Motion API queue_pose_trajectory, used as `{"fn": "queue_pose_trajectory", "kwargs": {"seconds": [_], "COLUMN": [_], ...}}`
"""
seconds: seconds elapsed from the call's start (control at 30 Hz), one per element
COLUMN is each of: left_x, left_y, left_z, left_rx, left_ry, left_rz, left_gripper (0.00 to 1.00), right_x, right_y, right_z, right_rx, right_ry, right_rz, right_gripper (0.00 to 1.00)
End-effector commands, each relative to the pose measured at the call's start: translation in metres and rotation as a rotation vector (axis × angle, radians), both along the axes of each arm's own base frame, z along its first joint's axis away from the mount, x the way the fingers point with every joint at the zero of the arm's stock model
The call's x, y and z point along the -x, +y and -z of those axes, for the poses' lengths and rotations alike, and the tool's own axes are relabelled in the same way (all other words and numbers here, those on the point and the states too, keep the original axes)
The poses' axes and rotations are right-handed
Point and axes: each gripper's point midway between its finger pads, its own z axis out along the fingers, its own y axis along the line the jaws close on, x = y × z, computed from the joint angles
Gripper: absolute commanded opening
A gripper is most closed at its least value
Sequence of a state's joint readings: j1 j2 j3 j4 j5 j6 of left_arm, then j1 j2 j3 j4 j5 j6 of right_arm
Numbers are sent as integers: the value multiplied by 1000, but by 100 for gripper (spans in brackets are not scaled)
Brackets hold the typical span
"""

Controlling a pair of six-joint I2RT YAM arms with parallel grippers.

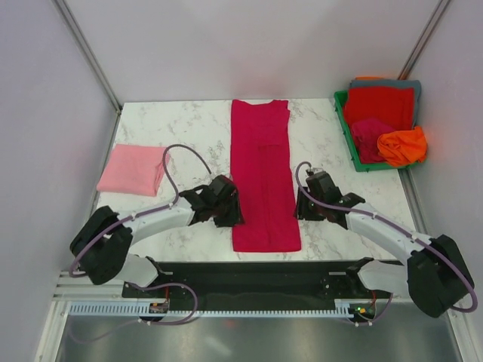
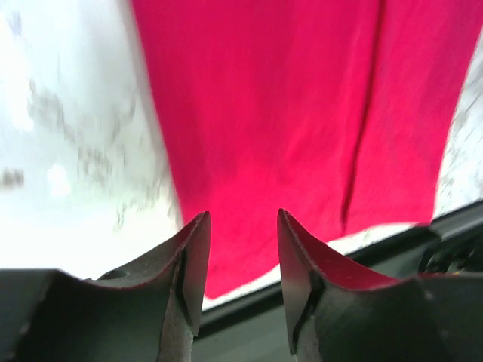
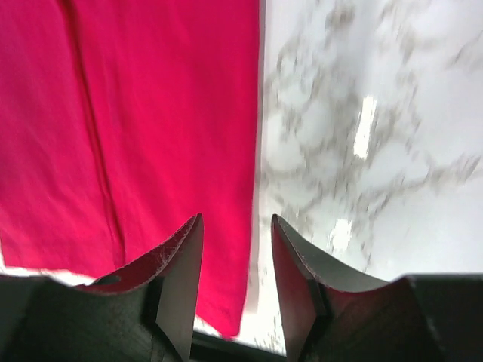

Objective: Fold and stack the t-shirts
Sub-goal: Fold the tshirt

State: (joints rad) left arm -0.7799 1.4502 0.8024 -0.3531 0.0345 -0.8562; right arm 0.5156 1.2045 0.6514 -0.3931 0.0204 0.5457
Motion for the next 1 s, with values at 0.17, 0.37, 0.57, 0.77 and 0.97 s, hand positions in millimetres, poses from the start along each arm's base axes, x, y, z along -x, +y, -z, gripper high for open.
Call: {"fn": "queue_pose_trajectory", "kwargs": {"seconds": [0.17, 0.37, 0.57, 0.77, 0.97], "left_x": [59, 77, 82, 84, 83], "left_y": [30, 30, 19, 12, 12], "left_z": [15, 27, 34, 38, 31], "left_rx": [28, 57, 124, 155, 175], "left_ry": [71, 130, 157, 175, 162], "left_rz": [-59, -22, -13, -4, -8], "left_gripper": [50, 56, 50, 47, 2], "right_x": [77, 97, 102, 100, 93], "right_y": [9, 13, 18, 21, 30], "right_z": [30, 46, 44, 38, 20], "right_rx": [-37, -49, -79, -101, -140], "right_ry": [189, 238, 245, 226, 195], "right_rz": [-28, -47, -54, -57, -74], "right_gripper": [48, 44, 21, 8, 0]}}
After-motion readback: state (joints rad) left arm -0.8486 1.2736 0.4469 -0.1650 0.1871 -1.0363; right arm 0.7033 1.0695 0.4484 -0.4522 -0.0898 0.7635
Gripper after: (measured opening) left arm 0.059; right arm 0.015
